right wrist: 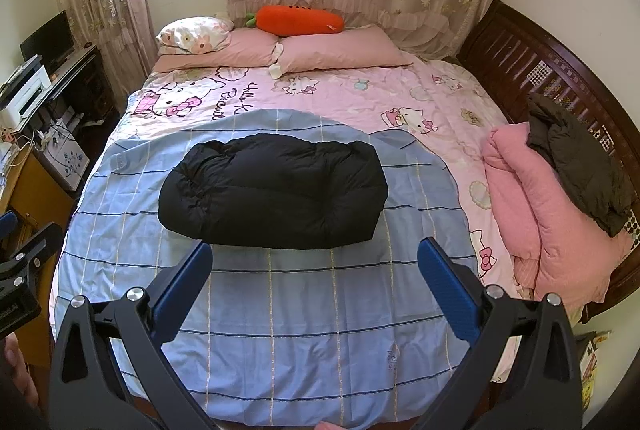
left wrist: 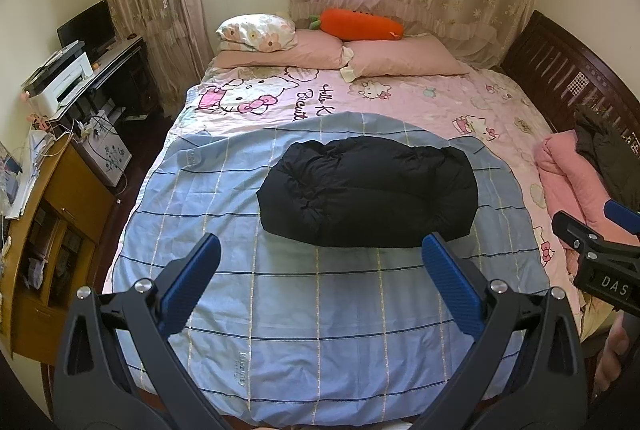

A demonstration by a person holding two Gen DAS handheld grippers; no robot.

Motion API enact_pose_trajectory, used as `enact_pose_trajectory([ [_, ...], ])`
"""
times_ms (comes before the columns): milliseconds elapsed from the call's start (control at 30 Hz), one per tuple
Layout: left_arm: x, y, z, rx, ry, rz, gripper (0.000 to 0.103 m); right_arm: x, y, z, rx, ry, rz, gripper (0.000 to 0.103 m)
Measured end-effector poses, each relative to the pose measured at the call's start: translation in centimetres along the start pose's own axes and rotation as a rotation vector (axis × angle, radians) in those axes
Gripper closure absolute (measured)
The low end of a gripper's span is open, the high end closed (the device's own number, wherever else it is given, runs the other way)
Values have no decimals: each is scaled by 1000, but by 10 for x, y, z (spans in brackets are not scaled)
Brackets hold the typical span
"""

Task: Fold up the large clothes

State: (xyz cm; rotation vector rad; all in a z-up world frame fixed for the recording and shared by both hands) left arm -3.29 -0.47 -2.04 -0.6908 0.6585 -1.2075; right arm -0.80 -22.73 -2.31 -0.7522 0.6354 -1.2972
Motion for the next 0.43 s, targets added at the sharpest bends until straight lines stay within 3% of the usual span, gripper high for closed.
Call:
enact_pose_trajectory([
  [433,0,10,-1,-37,-13,-1,2,-2,1,-1,0,-4,9,1],
])
Point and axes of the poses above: each gripper's, at about its wrist camera, not at the fingertips, and y roughly the way its jaws point, x to its right, z to its top, the point moved 3 cm from there along y, roughly the way its jaws point, and after that the axes turned 10 degrees about z, right-handed, at the moved point
